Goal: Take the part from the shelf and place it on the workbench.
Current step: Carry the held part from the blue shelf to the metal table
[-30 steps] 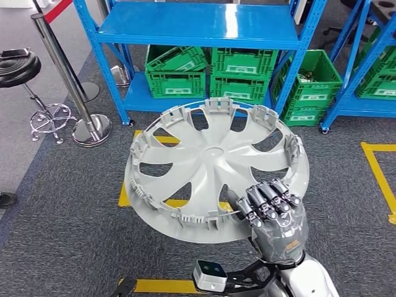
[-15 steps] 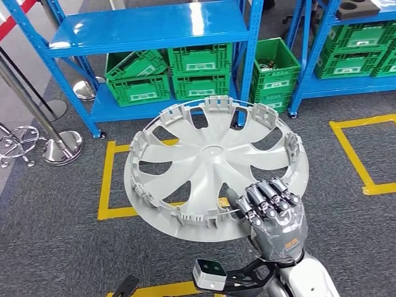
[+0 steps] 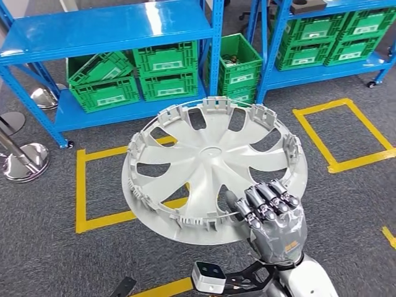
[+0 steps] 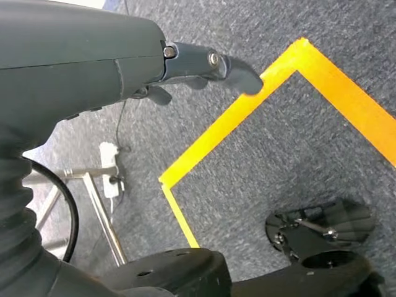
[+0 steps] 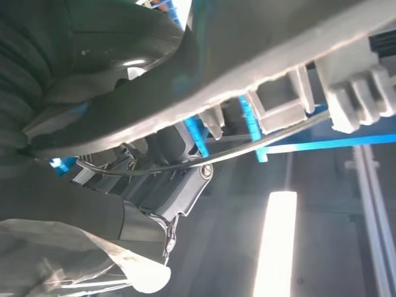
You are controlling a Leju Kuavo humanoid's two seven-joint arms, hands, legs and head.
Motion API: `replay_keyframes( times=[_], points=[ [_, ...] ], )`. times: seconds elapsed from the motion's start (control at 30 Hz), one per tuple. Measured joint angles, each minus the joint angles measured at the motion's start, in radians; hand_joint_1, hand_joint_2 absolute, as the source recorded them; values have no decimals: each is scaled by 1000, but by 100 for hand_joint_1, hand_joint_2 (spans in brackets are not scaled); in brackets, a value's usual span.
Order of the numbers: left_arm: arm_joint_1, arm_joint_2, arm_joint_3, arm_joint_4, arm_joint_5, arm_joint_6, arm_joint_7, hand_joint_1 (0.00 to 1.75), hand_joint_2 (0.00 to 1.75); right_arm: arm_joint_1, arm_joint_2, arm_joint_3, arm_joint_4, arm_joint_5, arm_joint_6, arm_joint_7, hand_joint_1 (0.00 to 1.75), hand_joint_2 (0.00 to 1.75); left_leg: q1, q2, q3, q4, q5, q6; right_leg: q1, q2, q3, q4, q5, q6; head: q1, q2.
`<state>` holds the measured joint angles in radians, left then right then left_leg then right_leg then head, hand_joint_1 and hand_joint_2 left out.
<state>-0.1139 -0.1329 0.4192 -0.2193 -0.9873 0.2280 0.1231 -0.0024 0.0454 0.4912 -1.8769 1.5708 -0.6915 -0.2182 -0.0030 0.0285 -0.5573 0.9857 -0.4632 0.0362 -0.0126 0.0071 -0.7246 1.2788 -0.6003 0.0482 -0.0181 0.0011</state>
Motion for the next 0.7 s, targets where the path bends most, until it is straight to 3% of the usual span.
replay_keyframes(
  times=[0.03, 0.13, 0.33, 0.4, 0.47, 0.5, 0.53, 0.57, 0.63, 0.67, 0.7],
  points=[
    [0, 0, 0, 0, 0, 0, 0, 0, 175, 1, -1, 0, 1, 0, 0, 0, 175, 175, 0, 13, 0, 1, -1, -1, -1, -5, 7, -5, 12, 4, 0, 0],
    [-1, 0, 0, 0, 0, 0, 0, 0, 175, 1, -2, 0, 2, 0, 0, 1, 175, 175, 1, 35, 0, 6, -5, -5, -3, -18, 60, -94, 67, 9, 0, 0],
    [-1, 0, 0, 0, 0, 0, 0, 0, 175, 1, -2, 0, 2, 0, 0, 1, 175, 175, 2, 37, 0, 6, -6, -6, -3, -20, 68, -109, 74, 10, 0, 0],
    [-1, -1, 0, 0, 0, 0, 0, 0, 175, 1, -2, 0, 2, 0, 0, 2, 175, 175, 2, 40, 0, 8, -7, -7, -3, -26, 85, -139, 86, 10, 0, 0],
    [-2, -1, 0, 0, 0, 0, 0, 0, 175, 0, -2, 2, 2, 0, 0, 2, 175, 175, -4, 53, -1, 17, -13, -16, 1, -60, 129, -213, 98, 0, 0, 0],
    [-3, 0, 0, 0, 0, 0, 0, 0, 175, -1, -2, 2, 2, 0, 0, 3, 175, 175, -7, 61, -1, 21, -15, -20, 4, -70, 143, -238, 101, -8, -1, 0],
    [-3, 0, 0, 0, 1, 0, 0, 0, 175, -1, -2, 3, 2, 0, 0, 5, 175, 175, -7, 56, -4, 35, -27, -29, 4, -69, 154, -261, 105, -21, -3, 0],
    [-4, 0, 0, 0, 2, 0, -1, 0, 175, -1, -2, 4, 2, 0, 0, 9, 175, 175, -2, 37, -34, 114, -69, -37, 2, -41, 149, -262, 111, -33, -5, 0],
    [-4, 0, 1, 0, 3, 0, -3, 0, 175, -1, -4, 7, 4, 0, 0, 19, 175, 175, 10, -20, -45, 171, -86, -46, -2, 33, 143, -262, 123, -48, -8, 0],
    [-4, 0, 1, 0, 3, 0, -4, 0, 175, -1, -5, 8, 4, 0, 0, 23, 175, 175, 14, -54, -40, 169, -80, -45, -2, 63, 141, -262, 126, -47, -7, 0],
    [-3, 0, 1, 0, 2, -1, -4, 0, 175, -3, -5, 9, 5, 0, 0, 25, 175, 175, 18, -78, -7, 94, -42, -42, -1, 84, 138, -260, 129, -42, -7, 0]
  ],
)
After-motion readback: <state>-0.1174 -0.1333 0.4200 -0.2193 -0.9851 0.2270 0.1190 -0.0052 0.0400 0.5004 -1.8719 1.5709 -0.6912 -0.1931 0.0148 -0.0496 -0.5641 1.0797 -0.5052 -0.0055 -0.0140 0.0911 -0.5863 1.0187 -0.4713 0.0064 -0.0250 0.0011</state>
